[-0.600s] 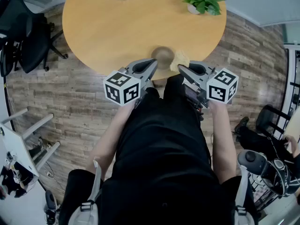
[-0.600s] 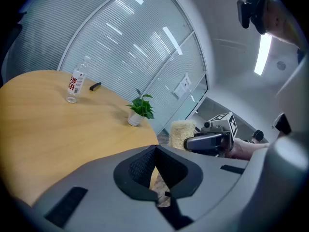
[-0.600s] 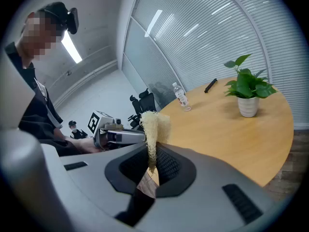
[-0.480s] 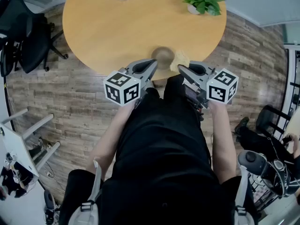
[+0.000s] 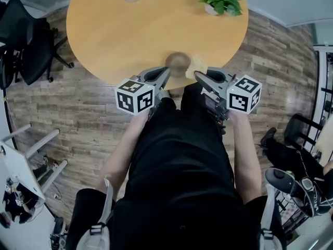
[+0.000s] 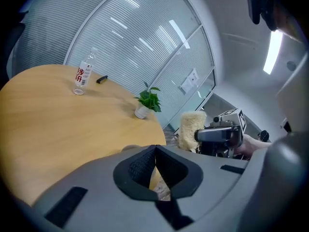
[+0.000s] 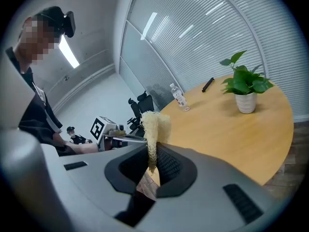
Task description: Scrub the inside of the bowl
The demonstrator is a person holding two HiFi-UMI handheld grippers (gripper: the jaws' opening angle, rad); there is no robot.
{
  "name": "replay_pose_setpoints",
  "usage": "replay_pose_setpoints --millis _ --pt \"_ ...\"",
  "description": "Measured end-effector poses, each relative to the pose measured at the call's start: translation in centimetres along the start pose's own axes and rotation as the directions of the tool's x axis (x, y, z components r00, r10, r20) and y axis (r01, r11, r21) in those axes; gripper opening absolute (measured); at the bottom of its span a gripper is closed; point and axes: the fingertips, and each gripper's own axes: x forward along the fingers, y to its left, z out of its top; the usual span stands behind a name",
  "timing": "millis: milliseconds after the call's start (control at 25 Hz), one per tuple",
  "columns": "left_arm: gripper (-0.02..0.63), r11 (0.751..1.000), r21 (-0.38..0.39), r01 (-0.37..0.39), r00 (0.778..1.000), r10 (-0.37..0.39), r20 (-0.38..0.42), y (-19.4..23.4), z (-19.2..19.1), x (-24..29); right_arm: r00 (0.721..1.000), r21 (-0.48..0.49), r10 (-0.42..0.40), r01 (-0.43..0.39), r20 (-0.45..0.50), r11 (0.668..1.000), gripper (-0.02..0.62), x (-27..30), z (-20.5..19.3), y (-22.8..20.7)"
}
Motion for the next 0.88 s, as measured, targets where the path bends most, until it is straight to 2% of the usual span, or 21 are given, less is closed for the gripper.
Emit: replay_pose_setpoints --millis 600,680,760,880 --pt "0.014 0.994 -0.088 -0.072 0.995 0.065 -0.08 3.3 -2.9 2.0 0.999 0.023 -0.013 0.014 -0.034 1.0 0.037 -0.6 -0.7 -1.1" --pt "0.037 0.991 -0.101 -0.089 0.992 0.079 -0.094 3.7 -3.2 2.5 0.999 0.026 -0.016 0.017 -0.036 1.0 0.037 -0.8 -0.8 -1.6" --pt "0.091 0.989 -0.112 -0.101 0.99 0.089 -0.111 4.2 -3.6 3.0 0.999 0.029 -0.019 0.02 -0.038 0.999 0.037 -0.9 -0.7 -2.0" --pt "0.112 0.985 -0.121 -0.12 0.986 0.104 -0.129 4.9 -3.9 3.2 0.999 0.033 -0.023 0.025 -0.045 0.999 0.037 -1.0 -0.7 -2.2"
